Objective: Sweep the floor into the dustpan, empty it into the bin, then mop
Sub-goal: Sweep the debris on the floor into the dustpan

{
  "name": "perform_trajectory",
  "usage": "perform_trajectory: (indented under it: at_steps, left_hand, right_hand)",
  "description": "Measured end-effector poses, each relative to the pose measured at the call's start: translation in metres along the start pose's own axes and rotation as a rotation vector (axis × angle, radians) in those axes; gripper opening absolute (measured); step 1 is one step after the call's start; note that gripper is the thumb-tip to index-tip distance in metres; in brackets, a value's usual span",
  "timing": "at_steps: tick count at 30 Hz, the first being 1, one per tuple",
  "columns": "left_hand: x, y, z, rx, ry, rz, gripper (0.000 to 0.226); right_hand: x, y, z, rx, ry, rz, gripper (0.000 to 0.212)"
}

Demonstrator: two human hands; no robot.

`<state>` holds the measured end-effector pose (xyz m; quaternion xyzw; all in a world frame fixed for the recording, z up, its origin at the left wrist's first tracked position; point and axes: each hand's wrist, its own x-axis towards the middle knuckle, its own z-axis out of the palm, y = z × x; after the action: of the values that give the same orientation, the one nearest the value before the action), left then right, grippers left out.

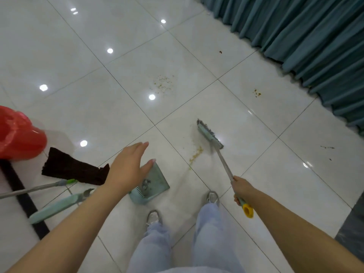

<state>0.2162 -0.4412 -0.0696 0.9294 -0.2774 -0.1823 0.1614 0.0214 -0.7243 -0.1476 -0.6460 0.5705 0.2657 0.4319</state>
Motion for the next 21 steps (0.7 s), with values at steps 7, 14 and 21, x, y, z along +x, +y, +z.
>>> perform_trajectory:
  at_steps: [7, 14, 21]
  left_hand:
    - [0.023, 0.071, 0.048, -0.063, -0.049, -0.260, 0.074]
    - [0.062, 0.151, 0.079, -0.024, -0.098, -0.266, 0.070]
    - [0.059, 0.169, 0.074, 0.001, -0.022, -0.315, 0.064]
  right_hand:
    - [0.046, 0.007, -0.058, -0.308, -0.098, -0.016, 0.034]
    - [0.049, 0.066, -0.147, -0.271, -0.159, -0.002, 0.035]
    - [0.079, 0.042, -0.209, -0.327, -0.081, -0.134, 0.039]
